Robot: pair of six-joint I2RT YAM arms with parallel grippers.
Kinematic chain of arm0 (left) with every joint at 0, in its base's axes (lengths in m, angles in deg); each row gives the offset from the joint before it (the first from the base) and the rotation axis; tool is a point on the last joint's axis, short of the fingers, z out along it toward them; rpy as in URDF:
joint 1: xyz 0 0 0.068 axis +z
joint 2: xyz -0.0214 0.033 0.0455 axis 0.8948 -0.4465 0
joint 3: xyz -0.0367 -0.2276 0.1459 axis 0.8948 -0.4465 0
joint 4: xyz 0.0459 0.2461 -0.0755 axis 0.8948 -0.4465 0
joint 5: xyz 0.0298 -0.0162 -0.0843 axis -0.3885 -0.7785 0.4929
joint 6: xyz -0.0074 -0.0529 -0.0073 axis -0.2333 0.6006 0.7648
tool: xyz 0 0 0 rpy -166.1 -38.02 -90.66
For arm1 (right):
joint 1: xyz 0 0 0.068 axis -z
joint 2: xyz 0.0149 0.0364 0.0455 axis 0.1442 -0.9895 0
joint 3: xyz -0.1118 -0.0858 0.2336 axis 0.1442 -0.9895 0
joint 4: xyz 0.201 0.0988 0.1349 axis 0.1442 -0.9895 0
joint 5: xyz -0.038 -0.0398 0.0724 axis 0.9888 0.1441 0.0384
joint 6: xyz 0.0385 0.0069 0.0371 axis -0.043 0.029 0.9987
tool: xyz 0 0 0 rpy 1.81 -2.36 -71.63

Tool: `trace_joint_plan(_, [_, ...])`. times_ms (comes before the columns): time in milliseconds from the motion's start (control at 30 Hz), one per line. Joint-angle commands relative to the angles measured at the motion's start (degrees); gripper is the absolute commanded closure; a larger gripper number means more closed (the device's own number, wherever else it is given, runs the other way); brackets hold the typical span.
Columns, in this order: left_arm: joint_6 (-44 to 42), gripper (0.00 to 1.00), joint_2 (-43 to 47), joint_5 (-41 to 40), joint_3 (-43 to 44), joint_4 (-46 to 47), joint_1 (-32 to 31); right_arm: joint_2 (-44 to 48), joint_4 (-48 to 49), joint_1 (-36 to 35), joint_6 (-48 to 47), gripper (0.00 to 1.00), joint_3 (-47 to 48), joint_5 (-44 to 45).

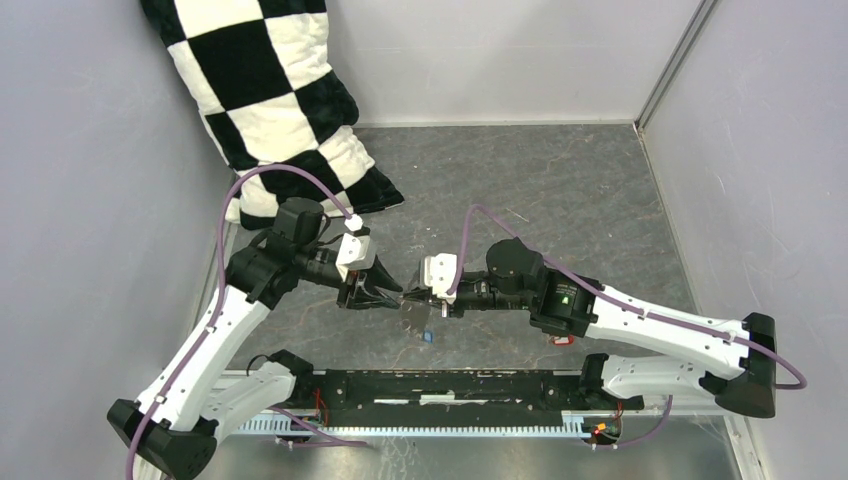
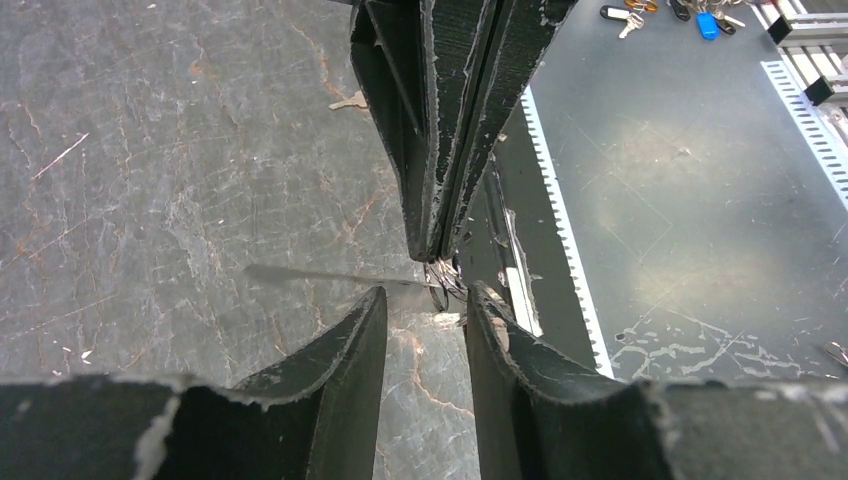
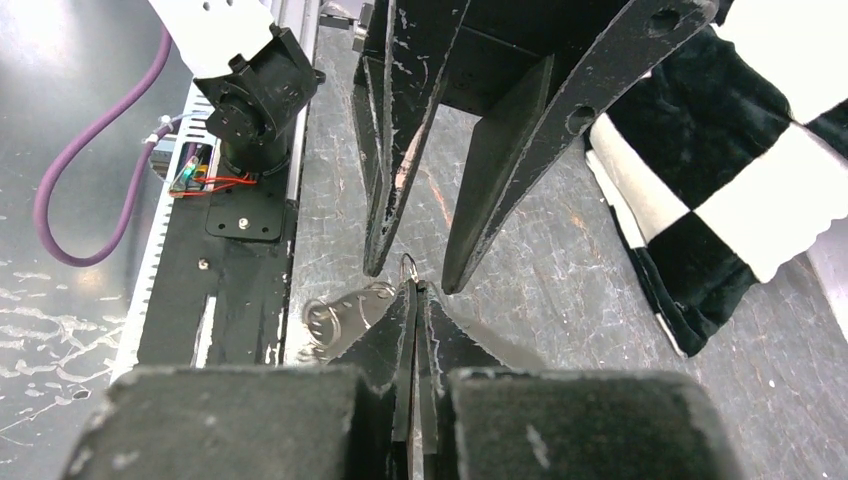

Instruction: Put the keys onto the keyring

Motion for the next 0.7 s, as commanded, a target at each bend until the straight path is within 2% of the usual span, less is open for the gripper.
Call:
trace_joint_plan(0, [2.45, 0.59, 0.92, 1.25, -0.25, 0.70, -0.75, -0.08, 3.65, -0.75, 0.28, 0.99, 3.51, 1.57])
trace_joint_plan(100, [1.61, 0.63, 0.98, -0.11, -0.11, 0.59, -0.98, -0.57, 3.23, -1.10, 0.13, 0.99, 4.00, 2.46])
trace_joint_plan(200, [0.27, 0.77, 0.83, -2.13, 0.07, 0.47, -1.08, -0.97, 2.93, -1.42, 0.02, 0.99, 4.29, 2.86])
trace_joint_plan(300, [0.17, 0.86, 1.03, -3.79, 0.16, 1.32, -1.08, -1.43, 2.78, -1.89, 0.07, 0.99, 4.65, 2.70])
trace_joint_plan(500, [-0.28, 0.97, 2.26, -4.05, -0.24, 2.06, -1.08, -0.99, 2.63, -2.23, 0.86, 0.99, 4.80, 1.47])
trace_joint_plan(567, [-1.32, 0.98, 2.94, -3.49, -0.43, 2.04, -1.08, -0.58, 2.70, -2.21, 1.34, 0.94, 4.70, 0.73])
trace_joint_plan(667, [-3.78, 0.98, 4.13, -1.39, -0.41, 1.99, -1.08, 1.16, 3.77, -2.21, 2.91, 0.78, 3.75, 0.89])
